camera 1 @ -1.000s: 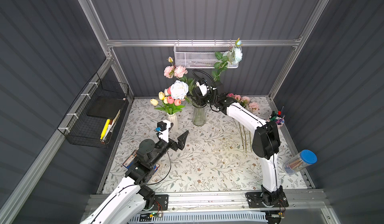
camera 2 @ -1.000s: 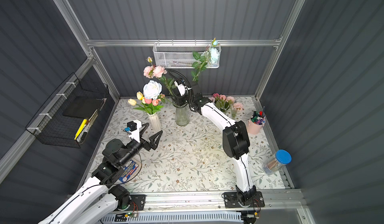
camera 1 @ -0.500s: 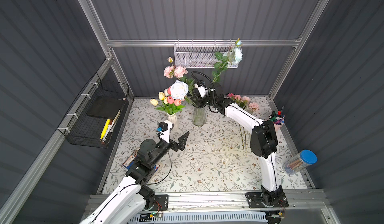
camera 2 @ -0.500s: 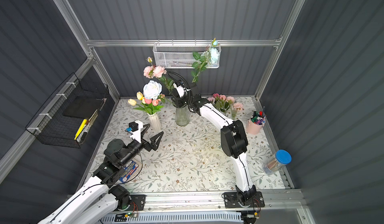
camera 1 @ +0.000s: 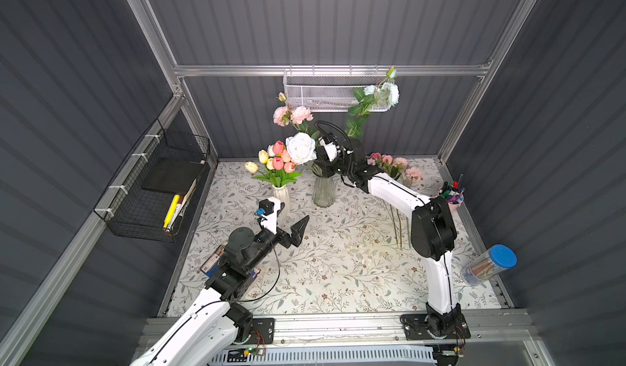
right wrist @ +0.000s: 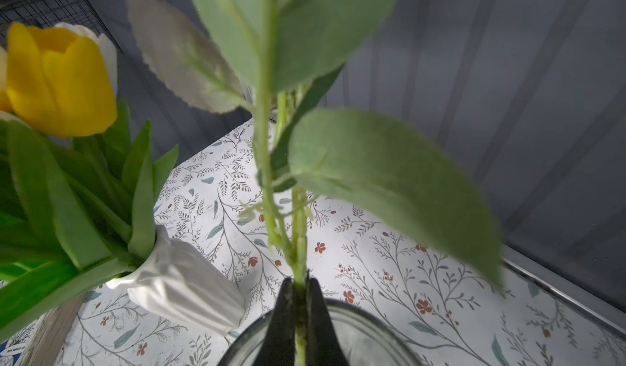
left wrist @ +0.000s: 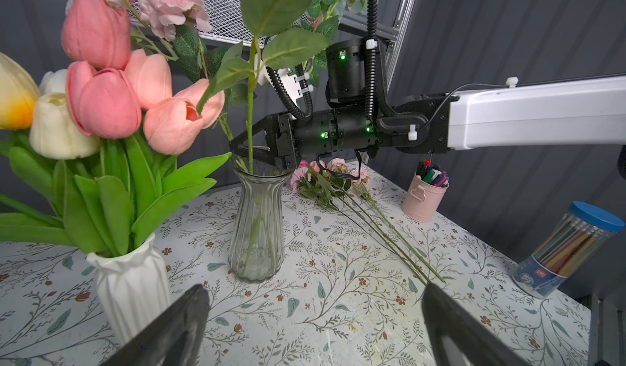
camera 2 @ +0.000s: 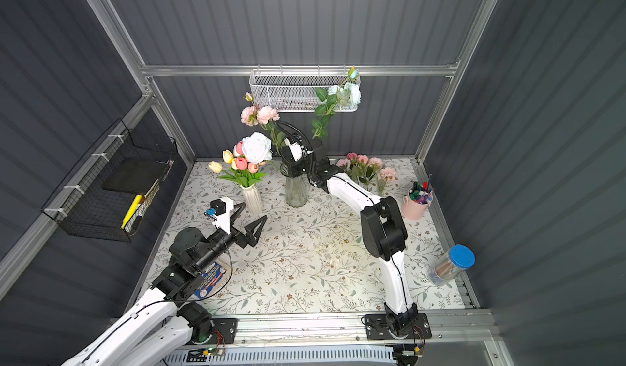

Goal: Pick out pink flowers from the vase
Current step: Pick up the flower from the vase.

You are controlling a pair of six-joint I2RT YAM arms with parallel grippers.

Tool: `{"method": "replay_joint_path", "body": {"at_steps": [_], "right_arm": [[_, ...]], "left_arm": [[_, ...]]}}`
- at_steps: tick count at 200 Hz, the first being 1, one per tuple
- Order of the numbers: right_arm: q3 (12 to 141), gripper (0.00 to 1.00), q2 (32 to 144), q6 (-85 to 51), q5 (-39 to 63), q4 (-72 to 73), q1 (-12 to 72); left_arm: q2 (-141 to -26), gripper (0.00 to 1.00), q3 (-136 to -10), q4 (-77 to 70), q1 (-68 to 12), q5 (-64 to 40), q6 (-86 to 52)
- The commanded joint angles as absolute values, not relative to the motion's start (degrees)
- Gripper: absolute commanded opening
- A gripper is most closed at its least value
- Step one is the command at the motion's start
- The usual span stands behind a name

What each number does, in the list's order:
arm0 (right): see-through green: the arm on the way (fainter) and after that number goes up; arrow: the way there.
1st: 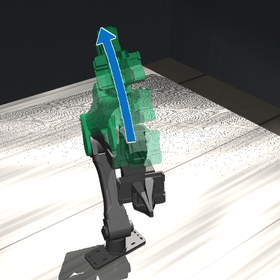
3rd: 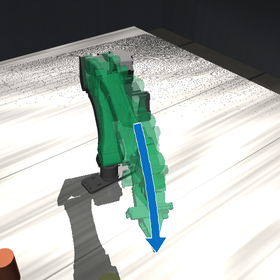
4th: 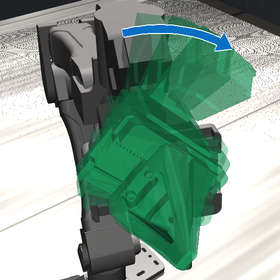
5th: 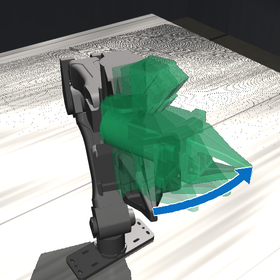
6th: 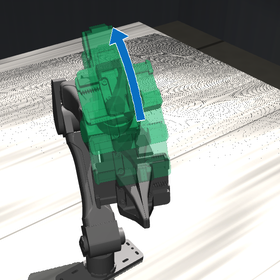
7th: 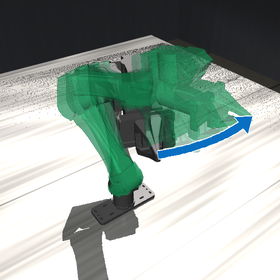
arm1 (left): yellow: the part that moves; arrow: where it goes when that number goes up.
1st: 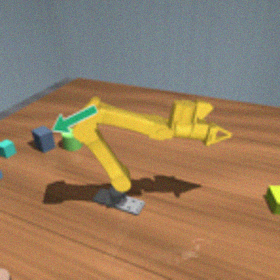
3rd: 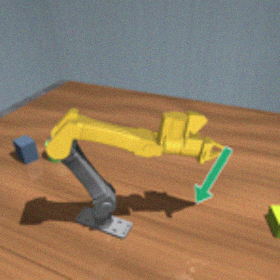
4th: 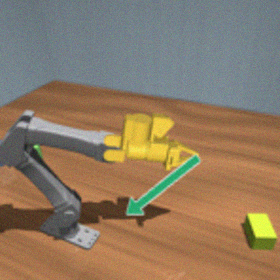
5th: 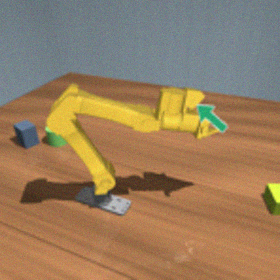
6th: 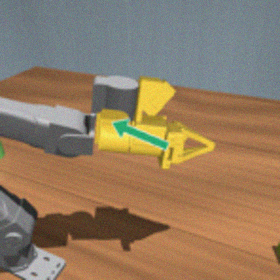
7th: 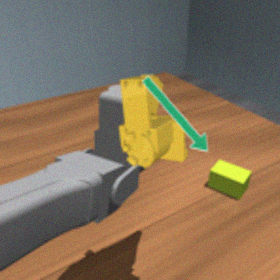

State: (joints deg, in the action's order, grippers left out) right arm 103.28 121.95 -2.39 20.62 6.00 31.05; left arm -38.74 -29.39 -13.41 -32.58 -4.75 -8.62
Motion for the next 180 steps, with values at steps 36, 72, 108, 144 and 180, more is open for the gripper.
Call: {"method": "replay_joint_path", "body": {"at_steps": [36,72,108,144,180], "right_arm": [[98.45,0.0,117.72,-0.03,21.88,14.15,31.29],[96.83,0.0,116.23,2.27,21.47,16.97,31.24],[94.27,0.0,114.89,3.51,20.23,21.3,31.2],[92.31,0.0,113.92,3.51,19.78,24.51,31.05],[90.58,0.0,112.68,3.12,19.51,27.52,31.08]], "left_arm": [[-37.94,0.99,-28.83,-15.71,-32.35,-5.25,-8.26],[-38.04,0.99,-28.74,-15.89,-32.4,-5.12,-8.26],[-38.23,0.99,-28.63,-16.12,-32.34,-5.12,-8.29],[-38.32,0.99,-28.56,-15.93,-32.37,-5.05,-8.35],[-38.32,0.99,-28.65,-15.82,-32.43,-4.64,-8.35]]}}
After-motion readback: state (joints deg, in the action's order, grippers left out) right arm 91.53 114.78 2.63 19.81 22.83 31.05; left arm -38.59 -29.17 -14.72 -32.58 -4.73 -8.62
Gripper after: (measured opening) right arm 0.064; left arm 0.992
